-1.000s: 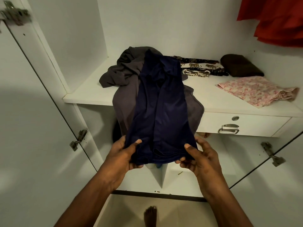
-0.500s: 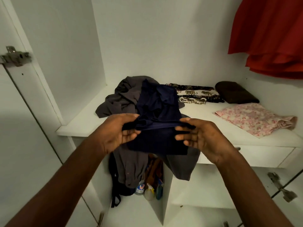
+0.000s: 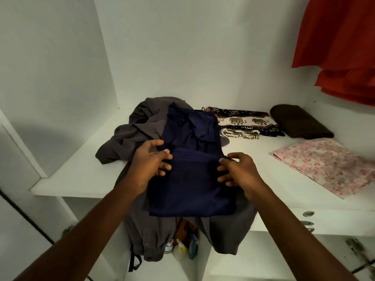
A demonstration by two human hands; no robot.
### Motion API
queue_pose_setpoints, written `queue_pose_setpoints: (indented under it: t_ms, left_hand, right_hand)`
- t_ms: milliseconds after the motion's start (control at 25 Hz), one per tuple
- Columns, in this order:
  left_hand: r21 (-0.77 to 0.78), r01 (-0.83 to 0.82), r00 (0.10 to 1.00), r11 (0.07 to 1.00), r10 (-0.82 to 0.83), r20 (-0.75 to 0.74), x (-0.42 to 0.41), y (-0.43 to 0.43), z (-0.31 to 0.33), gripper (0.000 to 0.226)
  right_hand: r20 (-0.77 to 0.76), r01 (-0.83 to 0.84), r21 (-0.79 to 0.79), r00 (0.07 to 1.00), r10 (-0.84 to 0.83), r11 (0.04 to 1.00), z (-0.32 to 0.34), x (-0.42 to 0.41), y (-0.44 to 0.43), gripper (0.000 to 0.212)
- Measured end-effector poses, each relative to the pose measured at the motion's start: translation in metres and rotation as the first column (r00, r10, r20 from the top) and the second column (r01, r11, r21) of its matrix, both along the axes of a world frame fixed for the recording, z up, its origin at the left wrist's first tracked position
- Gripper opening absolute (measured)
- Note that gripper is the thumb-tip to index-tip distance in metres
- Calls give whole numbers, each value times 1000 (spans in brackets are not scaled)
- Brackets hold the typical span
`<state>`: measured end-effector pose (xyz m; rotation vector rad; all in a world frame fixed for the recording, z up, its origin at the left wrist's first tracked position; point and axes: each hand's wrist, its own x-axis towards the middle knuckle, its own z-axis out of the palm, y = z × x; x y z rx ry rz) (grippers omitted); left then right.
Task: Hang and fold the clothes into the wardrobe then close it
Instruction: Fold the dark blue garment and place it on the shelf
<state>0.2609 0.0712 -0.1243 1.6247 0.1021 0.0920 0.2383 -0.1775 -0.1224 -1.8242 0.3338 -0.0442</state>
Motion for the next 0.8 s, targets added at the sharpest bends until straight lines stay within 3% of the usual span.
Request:
queue_pose_setpoints:
  t_ms: [80,160,240,320,360,480,640,720,800]
  left_hand:
    - [282,-100,936,954,-6,351,-26,4,-13,21]
    - [613,-144,754,777,-316,576,-63,15,-26,31]
    - [876,-239,611,419,-636,471,-85,28,-49,62]
    - [938,-325,611,120,-730,305,-88,39,-72,74]
    - [939,-341,635,52,-724,271,-85,42,-76,71]
    - [936,-343,637,76,-714,291,-75,44,-67,65]
    - [921,-223,634,320,-670,386,-85,44,-34,59]
    - [871,-192,639,452,-616,461,-94,45,-26,58]
    - [802,-177,628,571,-562,539,-98,46,-15,51]
  right_hand:
    - [246,16,-232,968,42,973,-8,-19,2,36]
    - [438,-43,-513,846,304,858,-22,-49,-1,44]
    - [364,-41,-812,745,560,583,-46,-72,-6,69]
    - [221,35,-956,742,633,292,-72,-77,-9,85]
    - [169,44,-977,763,624,210,-77,-77,-6,85]
    - [139,14,-977,796,589,211,-70,-73,-2,82]
    - [208,23,-958,745,634,286,-49,-83,-13,62]
    - [281,23,-923,720,634,383,-41,-91,-21,55]
    - [412,28,-826,711,570,562,-29,-98,-30,51]
